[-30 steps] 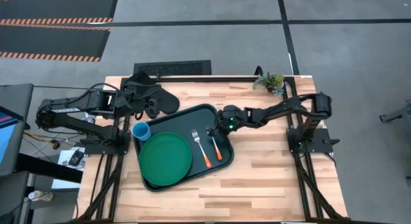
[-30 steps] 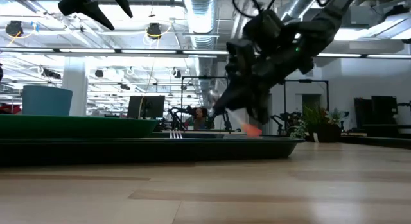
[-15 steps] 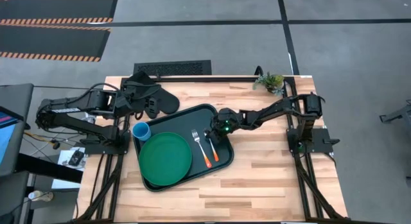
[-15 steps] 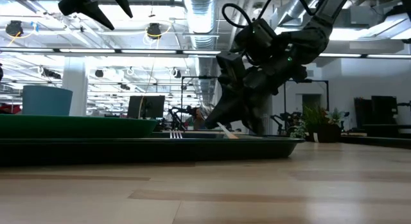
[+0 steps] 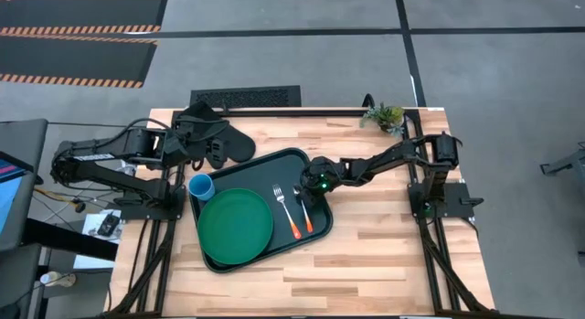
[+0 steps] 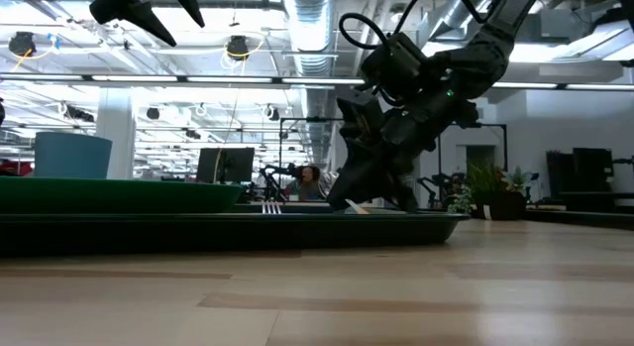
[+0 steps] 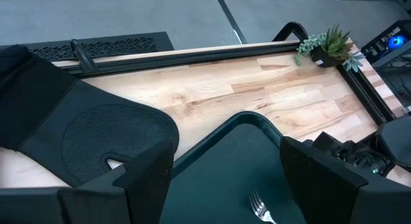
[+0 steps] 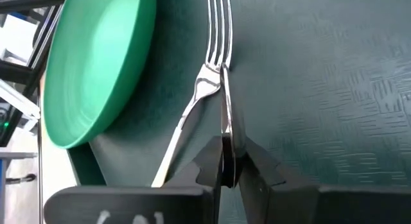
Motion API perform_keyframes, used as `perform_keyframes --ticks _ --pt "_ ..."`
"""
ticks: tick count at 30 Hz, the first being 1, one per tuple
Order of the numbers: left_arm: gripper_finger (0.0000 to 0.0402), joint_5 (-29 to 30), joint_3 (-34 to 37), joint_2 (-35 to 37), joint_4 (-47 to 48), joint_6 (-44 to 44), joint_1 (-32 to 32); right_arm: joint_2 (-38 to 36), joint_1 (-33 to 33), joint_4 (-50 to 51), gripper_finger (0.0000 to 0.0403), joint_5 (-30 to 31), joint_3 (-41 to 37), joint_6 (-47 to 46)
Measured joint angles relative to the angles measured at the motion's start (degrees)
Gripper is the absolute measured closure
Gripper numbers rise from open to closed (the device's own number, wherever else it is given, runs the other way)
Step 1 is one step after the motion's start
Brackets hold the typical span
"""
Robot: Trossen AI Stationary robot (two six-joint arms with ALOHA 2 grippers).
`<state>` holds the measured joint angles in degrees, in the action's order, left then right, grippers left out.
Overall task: Pick and place plate/cup/fork/spoon on tray
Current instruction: Put the orange spoon on the black tray to the right of the orange fork
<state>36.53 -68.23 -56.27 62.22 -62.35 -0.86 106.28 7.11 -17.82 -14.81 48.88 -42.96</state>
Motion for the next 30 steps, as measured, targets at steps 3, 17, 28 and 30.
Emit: perform_keyframes --ticks 3,17,28,30 --pt "0.0132 0.0 0.0 0.0 0.0 0.0 0.0 0.0 0.0 0.3 0.0341 0.0 0.0 0.1" --pt "0.0132 0.2 0.0 0.0 0.0 0.0 0.0 0.0 0.0 1.2 0.0291 0.0 0.0 1.7" --pt "0.0132 0.2 0.0 0.0 0.0 0.0 0.0 0.0 0.0 1.3 0.0228 0.0 0.0 1.6" --pt "0.0132 0.2 0.0 0.0 0.0 0.0 0.0 0.0 0.0 1.3 0.0226 0.0 0.0 1.6"
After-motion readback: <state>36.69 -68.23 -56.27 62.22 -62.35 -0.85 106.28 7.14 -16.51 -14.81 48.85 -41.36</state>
